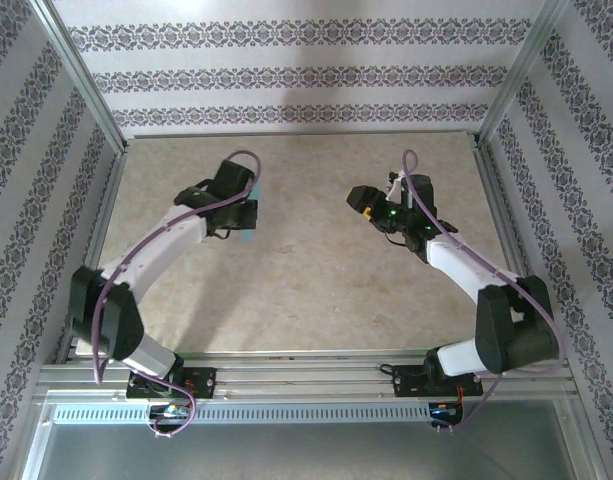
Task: Fold a paper plane with a square sheet of paper (pick it up from the middle)
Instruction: Turn over the paper at the center of the table.
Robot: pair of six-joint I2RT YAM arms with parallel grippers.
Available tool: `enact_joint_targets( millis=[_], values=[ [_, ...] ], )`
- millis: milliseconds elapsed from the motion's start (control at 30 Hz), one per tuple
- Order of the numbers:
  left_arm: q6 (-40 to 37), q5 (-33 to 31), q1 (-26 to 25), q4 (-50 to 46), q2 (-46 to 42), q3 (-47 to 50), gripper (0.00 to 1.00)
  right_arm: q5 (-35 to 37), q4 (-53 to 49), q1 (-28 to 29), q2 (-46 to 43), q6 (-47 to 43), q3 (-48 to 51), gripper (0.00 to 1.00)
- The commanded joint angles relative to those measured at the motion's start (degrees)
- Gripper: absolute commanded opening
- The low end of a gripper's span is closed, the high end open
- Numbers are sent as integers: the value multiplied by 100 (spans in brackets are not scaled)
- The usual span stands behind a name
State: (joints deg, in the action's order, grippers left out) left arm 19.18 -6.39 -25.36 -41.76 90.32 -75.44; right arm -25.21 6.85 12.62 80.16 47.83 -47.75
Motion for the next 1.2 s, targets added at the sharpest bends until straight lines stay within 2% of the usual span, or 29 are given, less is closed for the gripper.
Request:
enact_joint_targets(
  millis=[0,67,133,233,300,333,400,467,533,700,767,867,1000,1067,1167],
  values=[
    [-696,-2093,-407,-1686,708,-370,5,944,-765,30,-324,-411,165,76],
    [-682,-2556,-672,-1924,1201,-647,5,1107,-809,2,-491,-351,266,76],
    [-634,-2727,-876,-2059,1657,-876,4,1187,-813,-29,-612,-319,348,76],
    [-505,-2770,-1168,-2194,2273,-1213,4,1276,-817,-59,-794,-281,453,76],
    [-406,-2530,-1288,-2177,2549,-1427,7,1329,-826,-76,-898,-274,509,76],
    [-341,-2330,-1332,-2139,2677,-1510,13,1355,-834,-92,-937,-257,536,76],
    [-305,-1603,-1349,-1959,2790,-1604,31,1353,-857,-121,-975,-231,581,76],
    [-201,-1087,-1336,-1707,2746,-1608,42,1335,-877,-136,-985,-217,600,76],
    [-121,-421,-1243,-1373,2574,-1546,49,1312,-919,-129,-961,-210,601,76],
    [290,1354,-582,-39,1429,-602,70,1153,-1019,77,-583,-334,389,75],
    [482,1666,-268,461,883,-76,80,1188,-1068,393,-294,-401,196,72],
    [831,1682,273,1080,94,763,91,1230,-1113,1091,393,-470,-361,68],
    [1158,1674,1094,1527,-839,1831,95,1247,-1054,2187,1407,-481,-1191,62],
    [1239,1675,1430,1679,-1233,2252,99,1200,-1013,2573,1848,-460,-1598,59],
    [1395,1776,1914,1969,-1812,2859,99,949,-1037,3000,2557,-397,-2236,54]
  ],
)
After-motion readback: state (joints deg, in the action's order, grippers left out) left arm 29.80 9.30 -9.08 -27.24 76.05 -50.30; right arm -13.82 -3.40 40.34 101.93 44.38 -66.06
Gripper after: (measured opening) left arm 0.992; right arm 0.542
